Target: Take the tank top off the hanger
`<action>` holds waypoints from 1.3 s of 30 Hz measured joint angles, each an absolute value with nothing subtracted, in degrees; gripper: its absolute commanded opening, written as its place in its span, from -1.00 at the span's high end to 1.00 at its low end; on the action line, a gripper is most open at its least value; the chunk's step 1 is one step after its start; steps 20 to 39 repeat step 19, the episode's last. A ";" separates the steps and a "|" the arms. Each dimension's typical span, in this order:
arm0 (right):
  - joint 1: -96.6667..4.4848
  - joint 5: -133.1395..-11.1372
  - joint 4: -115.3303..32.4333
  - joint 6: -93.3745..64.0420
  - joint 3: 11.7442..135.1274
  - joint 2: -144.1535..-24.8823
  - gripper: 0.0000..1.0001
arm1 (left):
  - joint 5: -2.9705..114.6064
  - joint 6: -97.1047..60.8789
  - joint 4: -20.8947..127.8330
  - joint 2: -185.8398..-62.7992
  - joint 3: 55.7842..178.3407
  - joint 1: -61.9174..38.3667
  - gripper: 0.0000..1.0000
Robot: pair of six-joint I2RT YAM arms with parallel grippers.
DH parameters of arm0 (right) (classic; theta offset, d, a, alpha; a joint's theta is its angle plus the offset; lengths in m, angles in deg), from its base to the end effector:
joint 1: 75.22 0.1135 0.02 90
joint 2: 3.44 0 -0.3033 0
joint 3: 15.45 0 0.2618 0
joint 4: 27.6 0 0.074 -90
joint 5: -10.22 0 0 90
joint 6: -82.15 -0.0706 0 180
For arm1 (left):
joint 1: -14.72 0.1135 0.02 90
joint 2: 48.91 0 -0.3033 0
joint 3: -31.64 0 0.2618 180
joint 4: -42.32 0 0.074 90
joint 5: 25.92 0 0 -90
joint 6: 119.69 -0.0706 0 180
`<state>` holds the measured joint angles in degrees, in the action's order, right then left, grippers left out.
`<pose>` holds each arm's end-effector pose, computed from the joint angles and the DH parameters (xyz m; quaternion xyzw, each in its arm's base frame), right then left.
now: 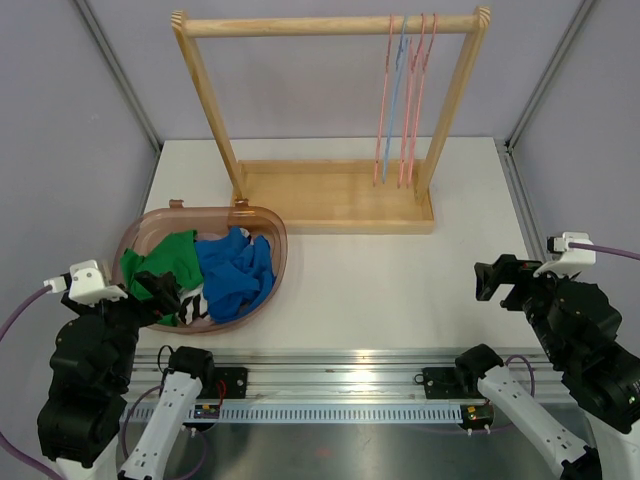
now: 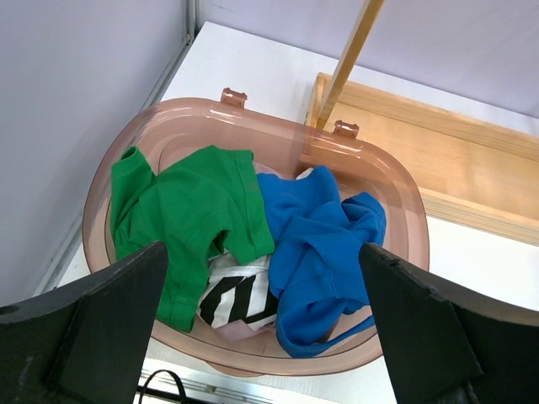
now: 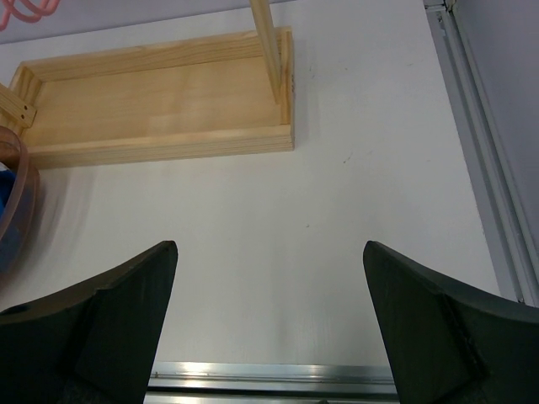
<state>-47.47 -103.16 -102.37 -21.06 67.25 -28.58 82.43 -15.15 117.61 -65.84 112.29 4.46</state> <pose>0.0294 -0.0162 0.4222 0.0195 0.7971 0.0505 0.6014 -0.0119 0.0247 0.4083 -0.1293 0.7606 -0.0134 0.6361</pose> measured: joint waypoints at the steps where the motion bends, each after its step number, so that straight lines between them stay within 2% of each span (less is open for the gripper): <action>1: -47.47 -103.26 -102.59 -20.87 67.19 -28.36 -0.99 | 82.21 -15.17 117.61 -65.47 112.11 4.46 -0.98; 39: -47.49 -104.25 -102.00 -20.26 66.33 -28.82 -0.99 | 81.62 -15.17 117.61 -63.90 109.97 4.42 -0.98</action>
